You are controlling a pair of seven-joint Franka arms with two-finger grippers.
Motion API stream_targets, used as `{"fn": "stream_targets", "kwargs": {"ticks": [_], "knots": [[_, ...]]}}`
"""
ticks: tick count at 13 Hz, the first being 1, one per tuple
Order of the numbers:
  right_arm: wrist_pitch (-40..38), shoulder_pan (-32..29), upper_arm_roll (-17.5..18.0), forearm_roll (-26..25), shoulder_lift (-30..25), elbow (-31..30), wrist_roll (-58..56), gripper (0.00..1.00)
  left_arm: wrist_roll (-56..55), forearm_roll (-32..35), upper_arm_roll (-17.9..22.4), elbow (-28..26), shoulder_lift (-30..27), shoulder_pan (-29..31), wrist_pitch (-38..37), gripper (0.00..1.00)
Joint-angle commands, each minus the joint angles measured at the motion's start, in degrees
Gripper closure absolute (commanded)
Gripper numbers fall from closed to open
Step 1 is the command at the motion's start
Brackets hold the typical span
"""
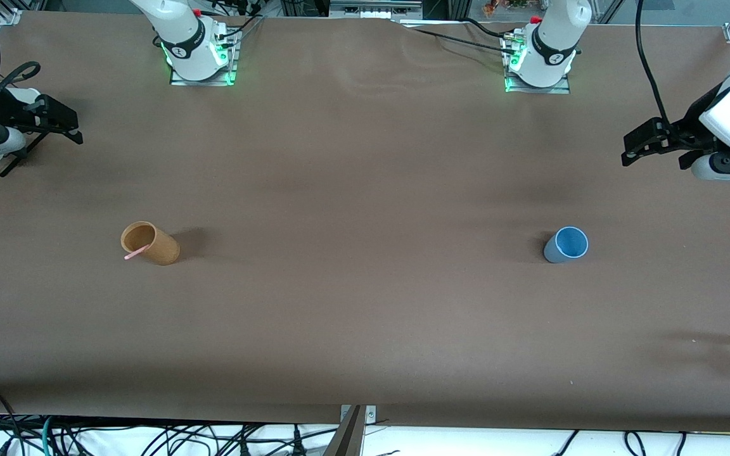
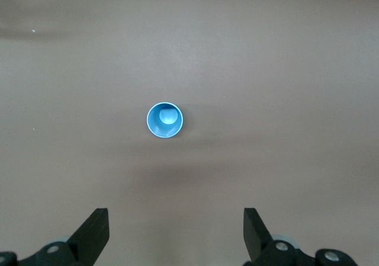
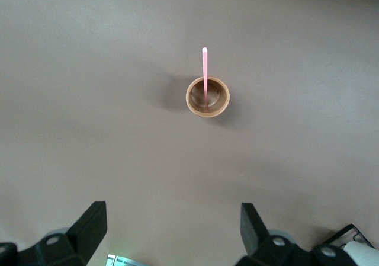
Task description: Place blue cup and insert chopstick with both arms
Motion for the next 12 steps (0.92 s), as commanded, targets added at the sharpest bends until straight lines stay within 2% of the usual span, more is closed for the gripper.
{"fn": "stream_targets", "kwargs": {"ticks": [1, 12], "knots": [[0.11, 0.04, 0.36, -0.34, 0.50, 1.32, -0.42, 0.00, 1.24, 1.12, 0.00, -0.25, -0.24, -0.26, -0.39, 0.00], [0.46, 0.04, 0.45, 0.28, 0.41, 1.50, -0.94, 0.00, 1.32, 1.30, 0.00, -0.25, 0.11, -0.35, -0.13, 0.00]]}}
